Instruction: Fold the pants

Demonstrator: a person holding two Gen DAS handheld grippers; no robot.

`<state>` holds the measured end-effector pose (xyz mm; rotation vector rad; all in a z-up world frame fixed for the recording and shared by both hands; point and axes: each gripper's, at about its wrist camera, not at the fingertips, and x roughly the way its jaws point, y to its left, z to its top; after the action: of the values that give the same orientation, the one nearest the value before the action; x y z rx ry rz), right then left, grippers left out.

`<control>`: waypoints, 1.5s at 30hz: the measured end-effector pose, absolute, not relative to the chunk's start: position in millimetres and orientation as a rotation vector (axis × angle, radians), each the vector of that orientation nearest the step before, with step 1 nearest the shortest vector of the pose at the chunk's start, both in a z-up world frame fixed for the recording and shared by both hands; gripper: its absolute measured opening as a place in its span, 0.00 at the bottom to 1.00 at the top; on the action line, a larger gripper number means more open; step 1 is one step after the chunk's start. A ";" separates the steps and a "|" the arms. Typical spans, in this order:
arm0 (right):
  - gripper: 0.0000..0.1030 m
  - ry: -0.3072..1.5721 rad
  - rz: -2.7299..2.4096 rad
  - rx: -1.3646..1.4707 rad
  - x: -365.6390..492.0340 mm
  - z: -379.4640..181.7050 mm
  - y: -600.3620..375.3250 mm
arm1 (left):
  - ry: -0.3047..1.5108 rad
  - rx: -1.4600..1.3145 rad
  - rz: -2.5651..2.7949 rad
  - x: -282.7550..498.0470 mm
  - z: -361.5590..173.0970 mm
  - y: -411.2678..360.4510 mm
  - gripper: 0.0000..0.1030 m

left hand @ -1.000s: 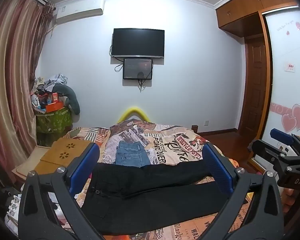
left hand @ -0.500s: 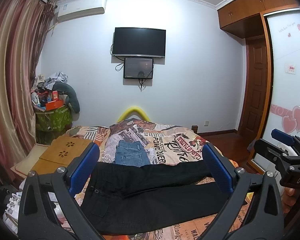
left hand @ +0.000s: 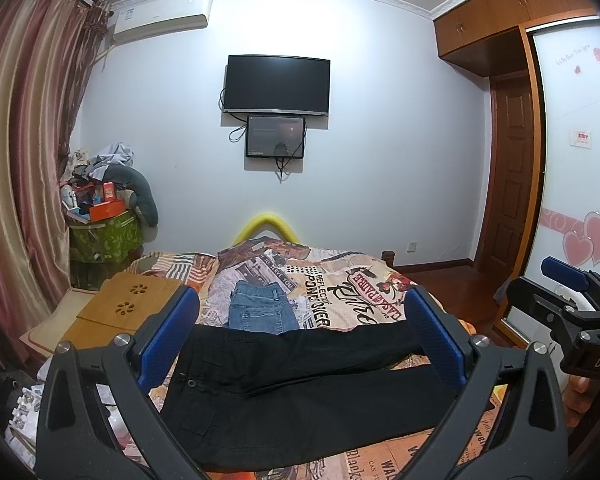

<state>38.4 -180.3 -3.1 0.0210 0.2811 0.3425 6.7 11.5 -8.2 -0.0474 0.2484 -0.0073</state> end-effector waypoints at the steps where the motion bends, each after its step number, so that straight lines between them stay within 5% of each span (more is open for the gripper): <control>1: 1.00 0.281 0.342 0.021 38.4 -3.0 -180.1 | 0.249 -0.045 -0.009 7.4 -8.6 10.0 1.00; 45: 1.00 0.288 0.348 0.024 43.9 -7.0 -181.0 | 0.250 -0.053 -0.011 11.9 -7.2 8.4 1.00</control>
<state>43.9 -181.0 -7.0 0.0240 0.2877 0.3481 11.9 8.4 -7.2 -0.0533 0.2495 -0.0112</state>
